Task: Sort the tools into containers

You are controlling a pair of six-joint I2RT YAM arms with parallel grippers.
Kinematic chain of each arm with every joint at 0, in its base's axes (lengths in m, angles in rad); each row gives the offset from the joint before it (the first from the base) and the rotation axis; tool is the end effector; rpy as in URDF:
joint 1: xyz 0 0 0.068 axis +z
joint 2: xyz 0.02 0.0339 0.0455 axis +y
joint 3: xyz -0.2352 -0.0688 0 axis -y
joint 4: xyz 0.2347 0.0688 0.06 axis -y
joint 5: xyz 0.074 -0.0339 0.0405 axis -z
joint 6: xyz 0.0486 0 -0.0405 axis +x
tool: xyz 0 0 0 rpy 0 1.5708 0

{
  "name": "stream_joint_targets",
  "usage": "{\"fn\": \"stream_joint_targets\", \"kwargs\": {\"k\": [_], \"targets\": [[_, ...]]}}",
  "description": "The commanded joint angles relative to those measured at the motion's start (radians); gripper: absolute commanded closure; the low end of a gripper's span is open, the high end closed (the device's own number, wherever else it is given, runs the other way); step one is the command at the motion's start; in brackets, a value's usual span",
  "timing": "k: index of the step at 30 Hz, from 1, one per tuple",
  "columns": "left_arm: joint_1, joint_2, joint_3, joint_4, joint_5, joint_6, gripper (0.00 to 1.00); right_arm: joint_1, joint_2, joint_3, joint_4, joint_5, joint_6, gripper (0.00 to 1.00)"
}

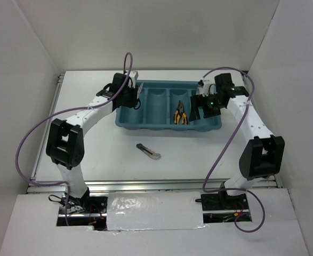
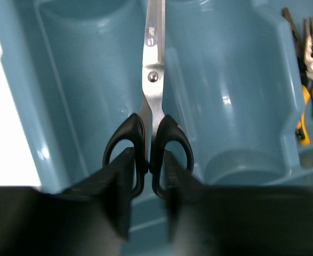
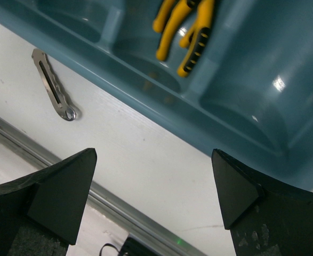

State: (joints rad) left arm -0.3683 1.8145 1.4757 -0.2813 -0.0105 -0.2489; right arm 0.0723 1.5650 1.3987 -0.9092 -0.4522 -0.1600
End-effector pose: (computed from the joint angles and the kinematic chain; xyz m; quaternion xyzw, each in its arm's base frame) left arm 0.3900 -0.1500 0.2491 0.0507 0.8877 -0.1345 0.4374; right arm 0.3136 0.0440 0.2654 -0.1641 0.9321 0.2067 0.2482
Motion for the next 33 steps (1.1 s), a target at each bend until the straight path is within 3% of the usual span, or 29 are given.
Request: {"fn": "stream_joint_targets", "kwargs": {"k": [1,5,7,13,22,27,33], "targets": [[0.012,0.045,0.060,-0.030,-0.028,-0.062,0.54,0.085,0.050,0.088,-0.051,0.047,-0.026,0.02],[0.054,0.026,0.043,-0.015,0.046,-0.085,0.28,0.170,0.095,0.164,-0.065,0.079,-0.029,0.04],[0.068,-0.024,0.017,0.023,0.128,-0.084,0.25,0.228,0.115,0.174,-0.059,0.104,-0.026,0.08],[0.141,-0.271,-0.026,0.129,0.239,-0.136,0.24,0.432,0.144,0.151,-0.022,0.185,-0.015,0.16],[0.353,-0.553,-0.103,0.032,0.221,-0.075,0.17,0.733,0.245,0.065,0.069,0.345,0.040,0.14],[0.423,-0.665,-0.173,0.004,0.267,-0.082,0.14,0.804,0.365,0.121,0.059,0.438,0.056,0.11],[0.462,-0.730,-0.198,-0.016,0.291,-0.096,0.10,0.847,0.455,0.152,0.040,0.446,0.048,0.13]]}}
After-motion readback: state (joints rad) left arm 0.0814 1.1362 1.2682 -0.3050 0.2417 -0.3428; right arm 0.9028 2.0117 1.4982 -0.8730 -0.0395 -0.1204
